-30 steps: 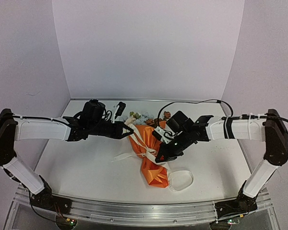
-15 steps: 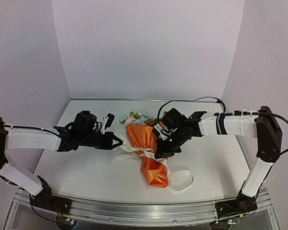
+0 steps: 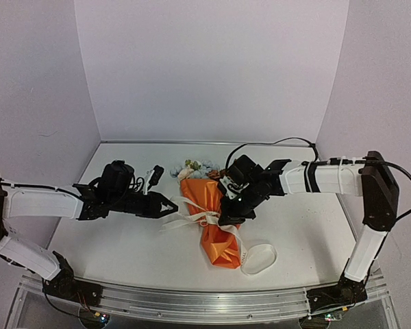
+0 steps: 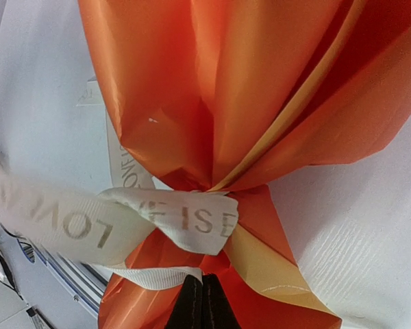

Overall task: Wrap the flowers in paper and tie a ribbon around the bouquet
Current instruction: Cross the half-tied ribbon over the folded bouquet.

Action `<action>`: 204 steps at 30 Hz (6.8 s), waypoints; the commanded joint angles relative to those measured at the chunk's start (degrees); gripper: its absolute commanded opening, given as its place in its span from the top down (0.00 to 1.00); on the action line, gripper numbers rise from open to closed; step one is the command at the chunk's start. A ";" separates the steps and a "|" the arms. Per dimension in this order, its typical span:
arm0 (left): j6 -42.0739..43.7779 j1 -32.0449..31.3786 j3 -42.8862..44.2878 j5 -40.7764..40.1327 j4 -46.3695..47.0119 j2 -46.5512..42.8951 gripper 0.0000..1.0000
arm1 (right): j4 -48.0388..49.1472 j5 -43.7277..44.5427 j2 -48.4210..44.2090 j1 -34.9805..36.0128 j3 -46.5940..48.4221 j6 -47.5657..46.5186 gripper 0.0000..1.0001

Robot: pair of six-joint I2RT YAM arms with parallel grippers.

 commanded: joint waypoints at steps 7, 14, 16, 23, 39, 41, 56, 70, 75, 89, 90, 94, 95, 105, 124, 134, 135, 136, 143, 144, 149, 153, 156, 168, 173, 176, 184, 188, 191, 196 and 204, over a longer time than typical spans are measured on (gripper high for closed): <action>-8.42 0.05 -9.89 -10.64 0.81 -15.03 0.44 | 0.85 4.72 -1.62 3.44 0.11 -2.19 1.00; 1.05 0.05 -1.28 -13.99 -3.64 -15.06 0.43 | 0.45 6.77 -3.09 5.13 0.68 -5.21 0.99; 4.32 0.05 3.44 -11.56 -4.09 -9.43 0.50 | 0.46 7.11 -3.71 5.08 0.54 -5.49 0.93; 8.07 0.05 12.71 -4.67 -2.34 3.44 0.56 | -1.17 7.10 -7.78 5.06 -1.91 -4.54 0.61; 17.66 -0.05 32.73 6.62 -15.59 20.78 0.59 | -3.06 5.71 -13.04 5.63 -10.46 -7.24 0.54; 18.03 -0.12 33.68 7.20 -16.33 21.99 0.59 | -2.81 7.15 -13.74 6.24 -11.24 -7.09 0.54; 20.46 -1.92 38.81 8.40 -21.31 26.67 0.61 | -1.64 10.26 -15.77 6.86 -11.07 -5.49 0.81; 23.79 -4.92 45.74 4.46 -28.16 32.38 0.59 | -2.88 11.77 -16.92 7.81 -10.15 -5.07 0.83; 25.54 -6.74 49.06 0.48 -31.66 34.93 0.57 | -2.84 12.68 -17.48 8.67 -9.99 -4.97 0.82; 30.23 -9.18 53.50 -3.61 -40.29 38.98 0.51 | 1.15 13.01 -15.49 8.95 -10.43 -0.65 1.00; 30.48 -9.18 53.67 -3.31 -40.64 38.97 0.50 | 1.36 13.23 -15.43 8.94 -10.43 -0.41 1.00; 31.71 -9.31 54.86 -2.42 -42.92 39.13 0.47 | 1.88 13.22 -14.93 8.96 -10.26 0.36 1.00; 32.06 -9.39 55.12 -2.51 -43.51 39.23 0.46 | 2.05 13.13 -14.85 8.93 -10.26 0.56 1.00; 32.31 -9.71 55.66 -2.05 -45.37 39.78 0.72 | 3.59 10.76 -13.53 8.50 -9.84 1.99 1.00; 25.74 -7.15 45.22 0.96 -29.75 29.79 1.00 | 16.72 -0.35 -10.45 2.22 -13.52 14.34 1.00; 26.45 -5.93 42.43 9.84 -27.04 28.05 1.00 | 23.29 -12.37 -3.76 -2.24 -9.82 16.47 1.00; 26.65 -5.93 42.42 10.73 -27.03 27.99 1.00 | 24.63 -13.83 -3.03 -2.94 -9.81 17.22 1.00; 26.68 -5.93 42.40 11.05 -26.85 27.97 1.00 | 25.65 -14.80 -2.38 -3.48 -9.71 17.77 1.00; 26.14 -5.81 42.10 11.20 -25.60 27.92 1.00 | 26.49 -16.93 -1.93 -5.04 -8.79 17.83 1.00; 25.92 -5.78 41.76 11.15 -25.00 27.67 1.00 | 26.65 -16.90 -2.09 -5.38 -8.91 17.91 1.00; 23.75 -5.70 40.65 6.00 -22.75 27.13 1.00 | 26.89 -17.99 -3.59 -6.16 -9.25 17.72 1.00; 21.02 -5.68 39.23 6.50 -19.66 27.46 1.00 | 26.97 -18.05 -6.16 -6.16 -10.90 17.00 1.00; 19.65 -5.47 37.88 3.64 -18.37 27.41 1.00 | 27.34 -17.59 -8.19 -6.19 -12.38 16.33 0.99; 16.61 -2.05 36.35 6.19 -16.24 27.11 1.00 | 30.96 -20.24 -4.69 -5.72 -11.04 19.50 0.98; 16.97 -1.71 36.96 11.27 -16.00 28.04 1.00 | 37.51 -20.37 -0.75 -5.31 -9.92 23.92 0.98; 17.29 -1.65 37.13 13.32 -15.92 28.15 1.00 | 38.77 -20.40 1.73 -5.31 -8.54 24.63 0.98; 18.04 -1.69 36.81 13.99 -16.29 27.32 1.00 | 42.49 -17.03 6.01 -5.68 -6.84 28.49 0.98; 17.80 -1.70 35.99 13.77 -15.91 26.68 1.00 | 47.08 -12.61 5.88 -5.88 -9.77 30.95 0.98; 17.17 -1.64 34.58 13.80 -14.81 25.76 1.00 | 50.92 -9.89 5.33 -6.16 -11.99 31.88 0.98; 15.30 -1.68 31.51 14.77 -11.46 23.78 1.00 | 55.34 -8.77 5.60 -6.65 -12.98 33.60 0.98; 11.94 -3.78 28.18 16.79 -6.56 24.12 1.00 | 60.55 -7.92 4.40 -6.89 -17.97 35.17 0.99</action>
